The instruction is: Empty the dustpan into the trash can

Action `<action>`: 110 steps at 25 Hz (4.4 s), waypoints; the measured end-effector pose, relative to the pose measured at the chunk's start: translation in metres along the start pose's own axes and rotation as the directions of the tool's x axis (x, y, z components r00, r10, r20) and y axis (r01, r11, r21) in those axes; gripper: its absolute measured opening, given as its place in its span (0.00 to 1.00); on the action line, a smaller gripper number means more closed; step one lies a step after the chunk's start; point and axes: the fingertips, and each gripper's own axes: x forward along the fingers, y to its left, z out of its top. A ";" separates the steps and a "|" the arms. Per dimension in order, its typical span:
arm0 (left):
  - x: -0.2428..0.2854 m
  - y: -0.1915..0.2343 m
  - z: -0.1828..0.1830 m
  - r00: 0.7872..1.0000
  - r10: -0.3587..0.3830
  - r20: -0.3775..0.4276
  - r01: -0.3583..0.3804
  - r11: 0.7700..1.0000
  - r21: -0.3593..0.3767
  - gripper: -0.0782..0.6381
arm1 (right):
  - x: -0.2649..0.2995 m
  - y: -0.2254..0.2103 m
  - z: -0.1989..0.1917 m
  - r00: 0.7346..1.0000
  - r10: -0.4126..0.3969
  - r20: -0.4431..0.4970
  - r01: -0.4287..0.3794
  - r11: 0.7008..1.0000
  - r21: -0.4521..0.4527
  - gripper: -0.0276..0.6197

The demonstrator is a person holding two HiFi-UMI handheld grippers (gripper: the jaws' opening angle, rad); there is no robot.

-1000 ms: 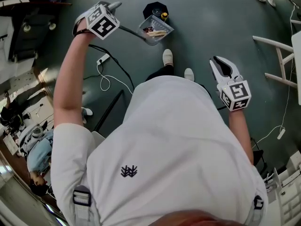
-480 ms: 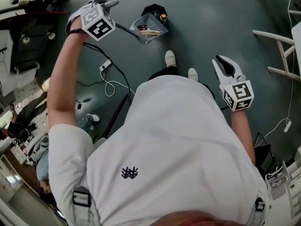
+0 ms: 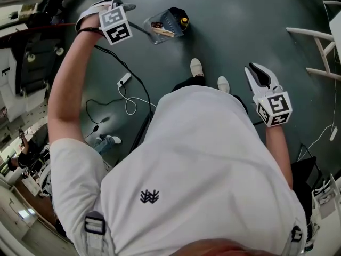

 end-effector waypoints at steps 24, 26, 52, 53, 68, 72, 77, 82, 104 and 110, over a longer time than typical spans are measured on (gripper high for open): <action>0.034 0.043 0.069 0.974 0.059 -0.220 0.078 0.821 0.565 0.18 | -0.028 -0.002 -0.035 0.992 -0.115 0.042 0.109 0.986 0.124 0.14; 0.035 0.043 0.079 0.971 0.074 -0.228 0.080 0.795 0.601 0.18 | -0.032 -0.004 -0.040 0.992 -0.121 0.043 0.114 0.984 0.135 0.14; 0.027 0.009 0.220 0.922 0.155 -0.354 0.237 0.496 0.835 0.18 | -0.094 -0.041 -0.090 0.978 -0.189 0.093 0.161 0.956 0.245 0.14; 0.027 0.007 0.224 0.921 0.158 -0.356 0.241 0.487 0.840 0.18 | -0.096 -0.042 -0.092 0.977 -0.192 0.095 0.163 0.955 0.248 0.14; 0.022 -0.012 0.235 0.905 0.148 -0.400 0.292 0.466 0.835 0.18 | -0.106 -0.039 -0.097 0.980 -0.176 0.097 0.152 0.965 0.212 0.14; 0.020 -0.012 0.222 0.900 0.136 -0.415 0.303 0.489 0.818 0.18 | -0.103 -0.038 -0.092 0.981 -0.166 0.100 0.143 0.969 0.201 0.14; 0.016 -0.012 0.204 0.889 0.124 -0.440 0.319 0.520 0.792 0.19 | -0.101 -0.036 -0.089 0.984 -0.149 0.100 0.129 0.975 0.178 0.14; 0.009 -0.014 0.182 0.878 0.098 -0.468 0.339 0.563 0.754 0.19 | -0.100 -0.034 -0.084 0.987 -0.124 0.103 0.108 0.982 0.154 0.14; -0.069 -0.123 0.049 0.859 -0.179 -0.480 0.350 0.889 0.295 0.19 | -0.087 -0.012 -0.058 0.991 0.112 0.079 -0.105 0.991 -0.086 0.14; -0.094 -0.200 0.016 0.860 -0.284 -0.423 0.337 0.940 0.056 0.19 | -0.083 0.004 -0.058 0.978 0.202 0.044 -0.193 0.968 -0.161 0.14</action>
